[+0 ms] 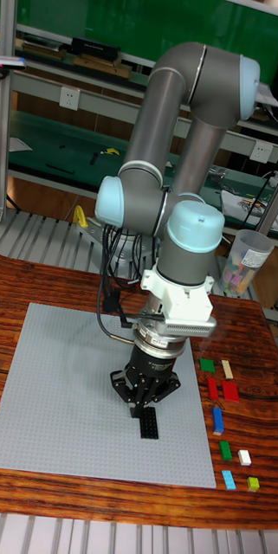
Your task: Build with small Lego blocks
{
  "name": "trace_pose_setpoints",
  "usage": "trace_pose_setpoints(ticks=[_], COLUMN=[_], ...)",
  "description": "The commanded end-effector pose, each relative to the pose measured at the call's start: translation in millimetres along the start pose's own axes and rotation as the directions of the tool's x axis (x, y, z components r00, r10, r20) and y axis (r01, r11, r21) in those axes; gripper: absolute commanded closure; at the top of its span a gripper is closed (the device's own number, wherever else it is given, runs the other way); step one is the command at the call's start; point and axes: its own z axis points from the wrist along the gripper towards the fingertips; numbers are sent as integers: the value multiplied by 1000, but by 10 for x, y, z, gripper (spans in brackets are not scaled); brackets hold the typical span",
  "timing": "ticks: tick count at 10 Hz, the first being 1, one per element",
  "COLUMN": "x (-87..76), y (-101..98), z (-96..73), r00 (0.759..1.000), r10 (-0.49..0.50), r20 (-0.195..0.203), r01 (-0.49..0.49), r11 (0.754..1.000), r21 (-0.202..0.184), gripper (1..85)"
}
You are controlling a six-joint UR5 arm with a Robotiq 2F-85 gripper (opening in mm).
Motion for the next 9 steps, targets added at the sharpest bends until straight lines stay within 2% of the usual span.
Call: trace_pose_setpoints(ticks=[1,4,9], x=[17,55,14], y=[9,39,92], z=[-14,7,43], r00=[1000,1000,1000], r10=[12,14,19], r20=[3,12,15], r01=[-12,-14,-19], r11=[1000,1000,1000], r21=[-16,-19,-12], gripper=[843,843,843])
